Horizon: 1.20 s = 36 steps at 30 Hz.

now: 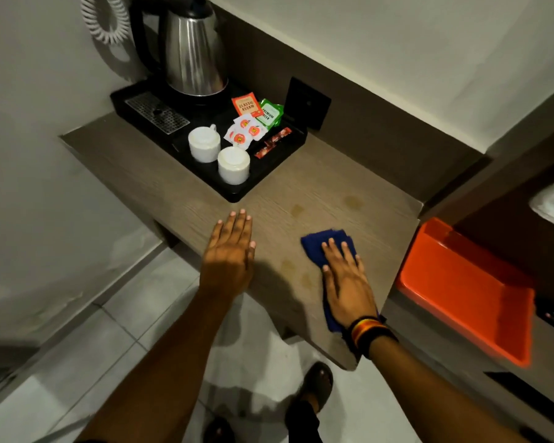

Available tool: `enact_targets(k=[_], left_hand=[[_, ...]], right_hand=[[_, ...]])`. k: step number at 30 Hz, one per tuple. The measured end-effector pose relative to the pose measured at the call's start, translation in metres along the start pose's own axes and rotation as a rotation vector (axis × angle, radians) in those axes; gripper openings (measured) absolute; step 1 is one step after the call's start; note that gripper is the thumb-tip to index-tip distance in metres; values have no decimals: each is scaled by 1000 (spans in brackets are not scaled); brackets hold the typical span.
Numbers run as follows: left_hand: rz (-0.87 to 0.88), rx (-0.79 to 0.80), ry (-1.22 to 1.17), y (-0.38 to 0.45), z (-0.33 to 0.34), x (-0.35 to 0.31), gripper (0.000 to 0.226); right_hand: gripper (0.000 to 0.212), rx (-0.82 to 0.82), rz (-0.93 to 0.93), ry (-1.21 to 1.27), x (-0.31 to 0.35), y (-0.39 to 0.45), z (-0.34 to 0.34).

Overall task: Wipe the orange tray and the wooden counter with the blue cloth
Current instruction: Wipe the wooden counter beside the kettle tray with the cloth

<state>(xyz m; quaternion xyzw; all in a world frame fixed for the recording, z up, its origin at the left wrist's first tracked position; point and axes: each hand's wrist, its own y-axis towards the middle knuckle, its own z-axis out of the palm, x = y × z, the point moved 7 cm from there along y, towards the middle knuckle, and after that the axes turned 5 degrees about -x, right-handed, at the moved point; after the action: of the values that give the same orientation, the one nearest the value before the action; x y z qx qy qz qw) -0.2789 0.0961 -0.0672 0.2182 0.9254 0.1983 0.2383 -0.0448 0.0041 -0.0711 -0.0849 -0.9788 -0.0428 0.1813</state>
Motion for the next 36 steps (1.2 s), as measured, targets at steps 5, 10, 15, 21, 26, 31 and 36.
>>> enact_targets(k=[5,10,15,21,26,31,36], left_hand=[[-19,2,52,1,3,1,48],[27,-108,77,-4,-2,-2,44],[23,-67,58,1,-6,-8,46],[-123,314,65,10,24,10,62],[-116,330,94,9,24,8,62],[-104,377,98,8,21,6,62],[-113,376,119,9,23,8,62]], right_hand=[[50,-77,148,71,-12,72,-3],[48,-15,55,123,31,96,5],[50,116,-170,41,38,-7,15],[51,2,47,7,13,45,-1],[52,67,-104,-36,53,24,25],[49,135,-236,-17,22,-28,8],[49,36,-30,3,30,31,4]])
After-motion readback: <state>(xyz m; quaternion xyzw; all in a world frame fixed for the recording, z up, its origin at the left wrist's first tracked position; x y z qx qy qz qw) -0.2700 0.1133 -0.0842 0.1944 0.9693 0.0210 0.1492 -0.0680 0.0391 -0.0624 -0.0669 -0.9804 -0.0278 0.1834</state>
